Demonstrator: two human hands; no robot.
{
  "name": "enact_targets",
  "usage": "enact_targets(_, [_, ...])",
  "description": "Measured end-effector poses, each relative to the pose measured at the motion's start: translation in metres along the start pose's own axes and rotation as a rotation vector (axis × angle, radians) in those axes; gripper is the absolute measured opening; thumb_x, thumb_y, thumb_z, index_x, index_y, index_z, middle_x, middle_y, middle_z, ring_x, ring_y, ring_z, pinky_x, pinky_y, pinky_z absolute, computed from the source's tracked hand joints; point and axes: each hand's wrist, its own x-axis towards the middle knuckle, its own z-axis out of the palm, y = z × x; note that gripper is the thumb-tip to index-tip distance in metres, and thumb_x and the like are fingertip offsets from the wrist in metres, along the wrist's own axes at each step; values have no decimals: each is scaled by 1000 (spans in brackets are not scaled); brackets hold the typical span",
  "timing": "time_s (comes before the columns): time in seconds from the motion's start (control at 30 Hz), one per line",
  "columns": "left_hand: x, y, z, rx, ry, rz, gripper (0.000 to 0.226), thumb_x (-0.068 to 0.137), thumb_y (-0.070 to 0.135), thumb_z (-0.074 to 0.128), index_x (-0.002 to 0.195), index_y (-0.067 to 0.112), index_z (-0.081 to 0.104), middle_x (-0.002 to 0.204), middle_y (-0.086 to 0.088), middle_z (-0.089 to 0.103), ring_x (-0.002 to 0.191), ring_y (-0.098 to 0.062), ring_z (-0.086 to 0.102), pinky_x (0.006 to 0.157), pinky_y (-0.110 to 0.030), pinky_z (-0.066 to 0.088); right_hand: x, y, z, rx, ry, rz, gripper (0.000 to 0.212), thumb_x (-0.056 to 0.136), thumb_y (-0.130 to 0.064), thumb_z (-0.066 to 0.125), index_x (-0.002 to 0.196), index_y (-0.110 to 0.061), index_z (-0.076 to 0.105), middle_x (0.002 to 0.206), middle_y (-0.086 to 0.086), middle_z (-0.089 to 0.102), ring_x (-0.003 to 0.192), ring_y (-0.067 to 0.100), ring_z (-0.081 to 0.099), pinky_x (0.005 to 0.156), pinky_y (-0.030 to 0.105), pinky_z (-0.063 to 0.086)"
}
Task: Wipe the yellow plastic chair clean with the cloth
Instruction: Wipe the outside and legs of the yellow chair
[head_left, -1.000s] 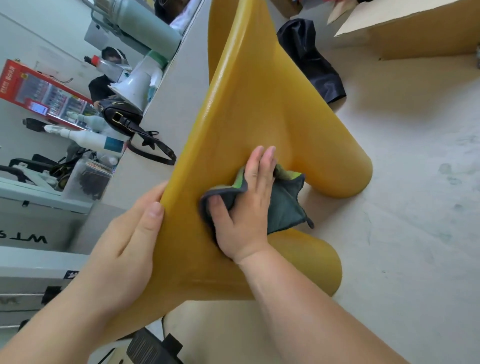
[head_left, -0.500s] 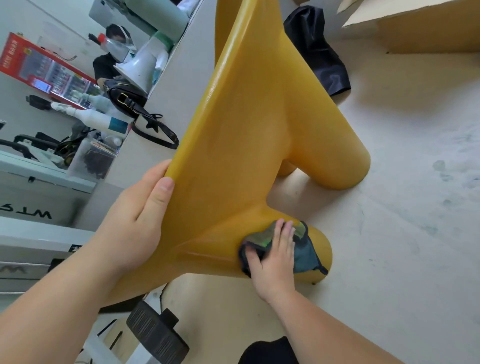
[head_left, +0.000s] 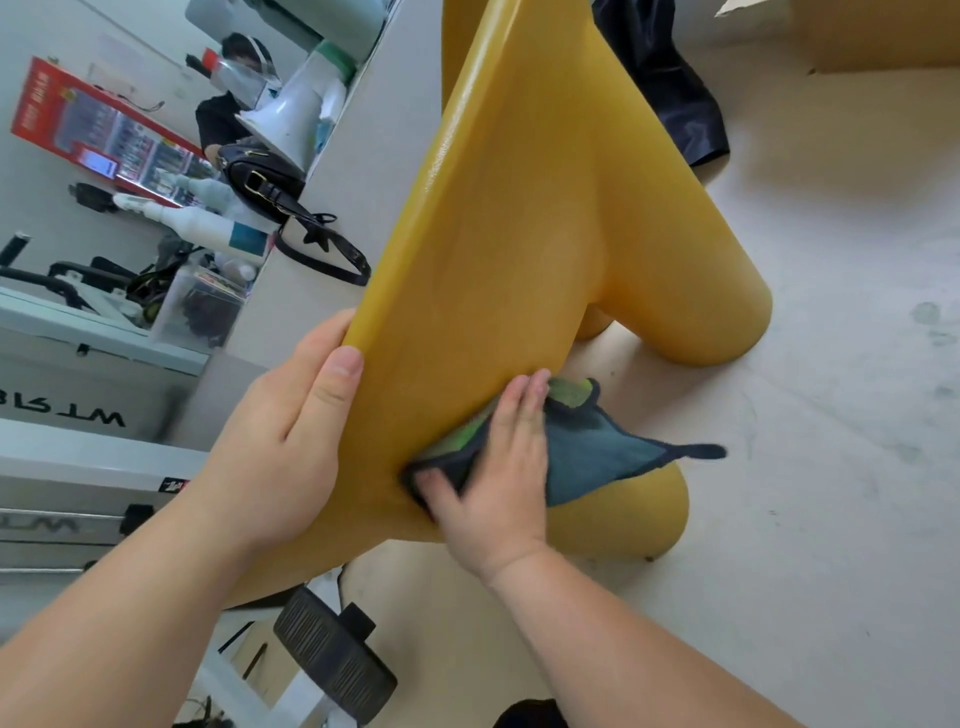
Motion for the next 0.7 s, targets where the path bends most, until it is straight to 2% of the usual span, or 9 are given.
enact_targets(0.07, [0,-3,-1,-7,-8,-22,38,100,51,25,132,51,45,112,50,53,105,26,48,77,7,32,19,22,-9,-67,-53,175,117,76,-82,25,160,-8,-11,170,17,-7,158,27,-9,128,41,-4])
enact_targets(0.2, [0,-3,-2,1,-32,-31,35,104,47,25,135,50,42,111,51,51,105,26,47,77,7,31,49,53,-28,-152,-116,444,120,73,-83,-5,160,-3,16,167,19,20,155,33,12,125,53,11])
enact_targets(0.27, [-1,-3,-3,-7,-37,-40,40,104,45,25,139,45,44,115,45,53,106,24,49,77,7,32,53,44,-32,-88,-105,517,119,75,-82,-9,159,-3,21,164,20,26,153,33,18,124,54,14])
enact_targets(0.3, [-1,-3,-2,-7,-39,-36,41,105,45,25,141,43,45,117,42,54,107,23,49,78,6,33,51,29,-31,-21,-88,534,115,78,-80,-7,160,-3,17,166,19,23,154,32,18,125,52,12])
enact_targets(0.4, [-2,-2,-2,-27,-33,-37,38,104,44,26,137,45,45,114,45,55,106,23,50,78,6,33,43,-31,-24,276,-25,492,108,82,-77,10,161,-6,-10,171,14,-6,158,26,-2,128,41,0])
enact_targets(0.5, [-1,0,-2,-51,-37,-20,37,104,41,27,135,45,46,113,44,56,107,19,52,78,4,36,40,-69,-18,469,71,337,118,77,-87,22,158,-12,-21,167,4,-27,154,15,-24,125,33,-14])
enact_targets(0.6, [0,1,-2,-79,-28,-36,34,101,41,28,128,51,47,111,47,56,106,22,52,77,5,36,60,-65,-19,496,230,245,110,80,-81,20,161,-14,-13,169,2,-21,155,11,-20,123,31,-14])
enact_targets(0.7, [1,-1,-2,-76,-32,-29,34,104,45,27,131,51,47,115,46,56,109,21,51,80,3,36,94,-35,-27,573,370,223,103,83,-76,22,163,-14,2,172,3,-3,157,11,-5,123,28,-5])
